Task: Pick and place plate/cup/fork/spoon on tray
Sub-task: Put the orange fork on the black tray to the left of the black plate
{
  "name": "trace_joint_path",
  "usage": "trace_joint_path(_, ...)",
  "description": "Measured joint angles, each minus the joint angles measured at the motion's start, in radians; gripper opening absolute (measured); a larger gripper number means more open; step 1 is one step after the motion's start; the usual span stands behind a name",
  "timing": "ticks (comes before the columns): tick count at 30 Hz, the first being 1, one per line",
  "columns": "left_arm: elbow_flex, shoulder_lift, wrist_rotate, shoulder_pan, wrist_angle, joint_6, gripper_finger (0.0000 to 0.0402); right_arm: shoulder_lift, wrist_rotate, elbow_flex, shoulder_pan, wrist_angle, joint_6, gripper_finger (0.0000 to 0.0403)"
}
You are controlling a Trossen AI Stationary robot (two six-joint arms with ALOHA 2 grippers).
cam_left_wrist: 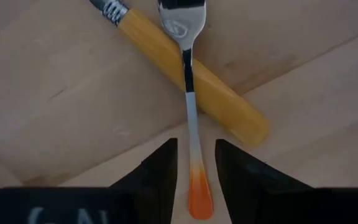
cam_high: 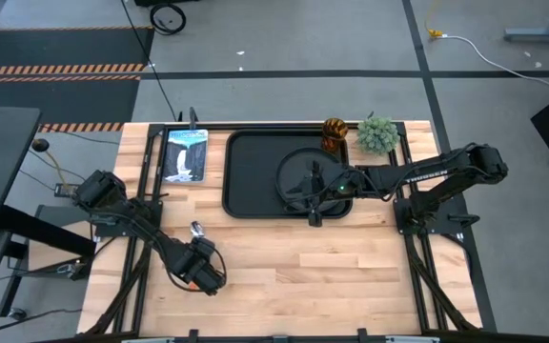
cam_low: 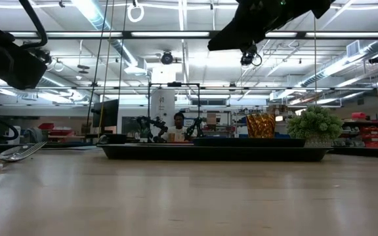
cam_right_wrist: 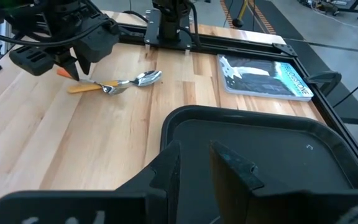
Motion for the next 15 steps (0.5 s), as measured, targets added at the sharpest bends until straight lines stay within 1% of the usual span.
trace_joint_path(8, -0.001, 0.032, 0.003, 0.002, 0.025, 0.024, 0.0116, 0.0, -0.006, 0.0, 0.005, 0.002, 0.005, 0.0089)
trace_joint_path(15, -0.001, 0.029, 0.003, 0.008, 0.023, 0.038, 0.0116, 0.0, -0.009, 0.0, 0.013, 0.006, 0.005, 0.0089)
